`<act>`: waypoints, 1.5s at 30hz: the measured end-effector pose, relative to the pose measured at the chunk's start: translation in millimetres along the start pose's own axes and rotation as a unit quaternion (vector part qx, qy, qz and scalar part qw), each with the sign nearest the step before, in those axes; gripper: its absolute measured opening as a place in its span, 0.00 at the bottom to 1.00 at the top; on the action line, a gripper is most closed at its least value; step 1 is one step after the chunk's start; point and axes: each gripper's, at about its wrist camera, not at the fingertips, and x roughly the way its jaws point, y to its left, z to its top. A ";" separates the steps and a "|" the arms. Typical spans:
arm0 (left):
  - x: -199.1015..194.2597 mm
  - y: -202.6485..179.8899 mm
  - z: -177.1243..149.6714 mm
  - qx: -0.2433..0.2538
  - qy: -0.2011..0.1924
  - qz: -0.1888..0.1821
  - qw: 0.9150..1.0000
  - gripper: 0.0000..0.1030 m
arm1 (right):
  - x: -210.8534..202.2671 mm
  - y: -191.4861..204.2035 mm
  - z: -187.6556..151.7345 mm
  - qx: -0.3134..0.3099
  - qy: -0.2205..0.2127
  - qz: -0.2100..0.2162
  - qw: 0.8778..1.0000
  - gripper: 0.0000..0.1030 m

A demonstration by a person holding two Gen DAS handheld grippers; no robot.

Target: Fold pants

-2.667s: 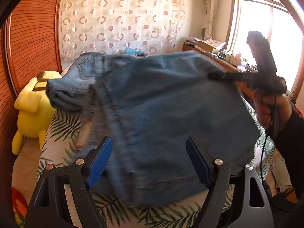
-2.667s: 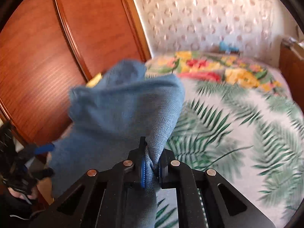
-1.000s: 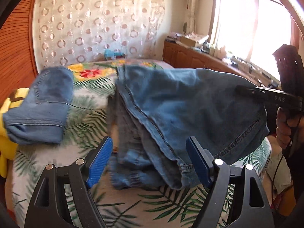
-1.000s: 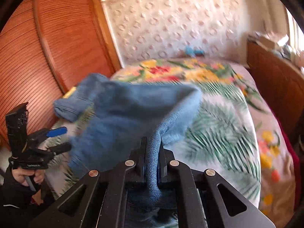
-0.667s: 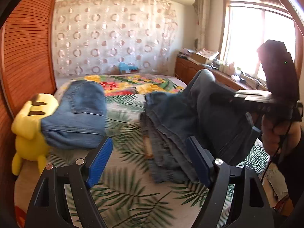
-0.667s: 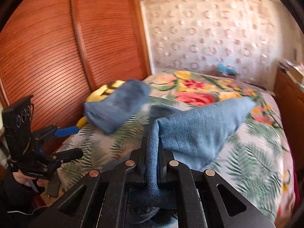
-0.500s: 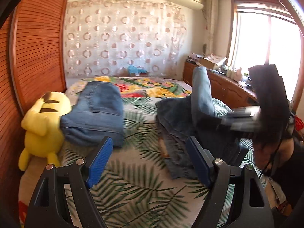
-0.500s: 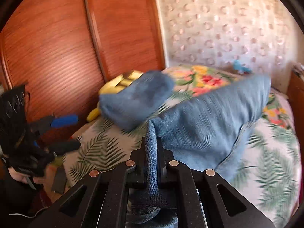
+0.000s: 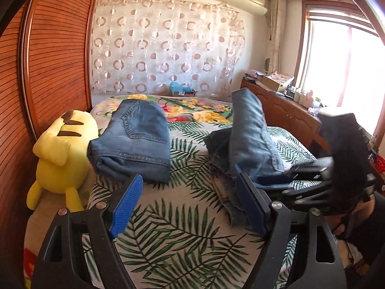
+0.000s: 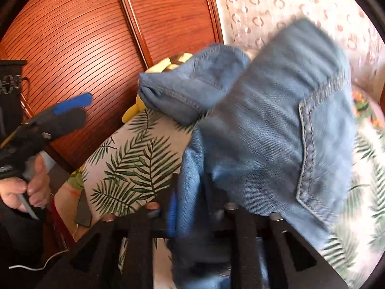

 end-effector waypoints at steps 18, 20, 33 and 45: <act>81.4 -50.1 -18.7 0.018 0.093 -0.054 0.994 0.78 | -15.7 -95.9 39.9 0.055 -0.040 -0.121 0.990 0.64; 88.8 -48.9 -24.9 0.019 0.107 -0.050 0.993 0.78 | 2.3 -106.5 55.0 0.065 -0.033 -0.110 0.991 0.68; 99.2 -37.8 -40.7 -0.024 0.127 -0.069 0.989 0.76 | 56.0 -160.1 70.4 0.136 0.014 -0.034 0.990 0.90; 97.6 -41.3 -46.3 -0.057 0.115 -0.145 0.981 0.16 | 63.7 -160.4 66.1 0.143 0.029 0.025 0.989 0.46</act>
